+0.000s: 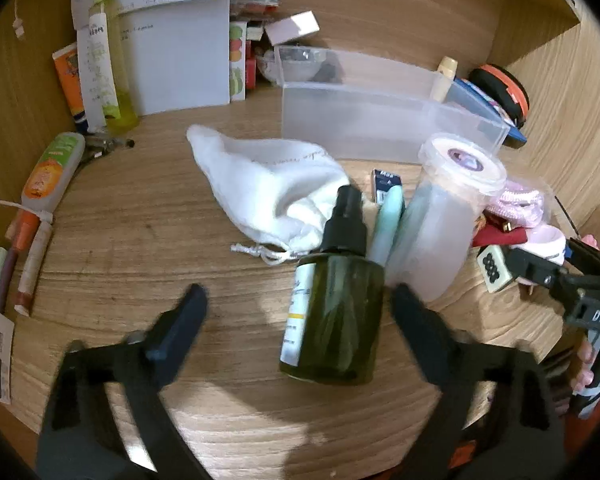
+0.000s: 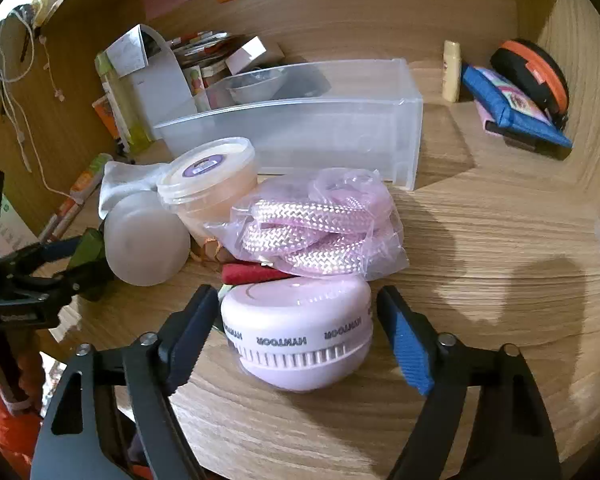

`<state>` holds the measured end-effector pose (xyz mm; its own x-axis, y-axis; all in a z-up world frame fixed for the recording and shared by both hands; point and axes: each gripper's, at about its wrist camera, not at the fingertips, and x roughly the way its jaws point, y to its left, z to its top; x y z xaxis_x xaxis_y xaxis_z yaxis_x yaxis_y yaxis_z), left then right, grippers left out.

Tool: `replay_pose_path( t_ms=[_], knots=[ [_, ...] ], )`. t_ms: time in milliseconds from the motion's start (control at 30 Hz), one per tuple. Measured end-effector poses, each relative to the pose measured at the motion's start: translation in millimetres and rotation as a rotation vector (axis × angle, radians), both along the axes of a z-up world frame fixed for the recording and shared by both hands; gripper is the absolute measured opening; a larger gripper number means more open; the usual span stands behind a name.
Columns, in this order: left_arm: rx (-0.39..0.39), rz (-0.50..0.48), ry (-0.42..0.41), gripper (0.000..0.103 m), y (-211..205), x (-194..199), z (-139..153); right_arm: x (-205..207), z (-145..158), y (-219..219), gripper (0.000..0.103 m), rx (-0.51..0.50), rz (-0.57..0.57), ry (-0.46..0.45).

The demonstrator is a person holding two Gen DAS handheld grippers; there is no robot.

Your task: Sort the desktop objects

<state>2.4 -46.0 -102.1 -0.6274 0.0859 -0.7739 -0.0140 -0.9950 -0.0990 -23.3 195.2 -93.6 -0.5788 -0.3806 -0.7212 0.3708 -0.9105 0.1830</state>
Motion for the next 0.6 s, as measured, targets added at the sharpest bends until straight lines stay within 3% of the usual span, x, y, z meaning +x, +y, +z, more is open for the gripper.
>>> replay_pose_path(
  t_ms=[200, 300, 600],
  knots=[
    [0.004, 0.013, -0.009, 0.074, -1, -3, -5, -3, -1, 6, 0.062, -0.069, 0.002, -0.038],
    [-0.015, 0.024, 0.002, 0.06, 0, -2, -6, -1, 0, 8, 0.062, -0.069, -0.002, -0.033],
    [-0.012, 0.053, 0.033, 0.06, -4, 3, 2, 11, 10, 21, 0.062, -0.057, -0.022, -0.003]
  ],
)
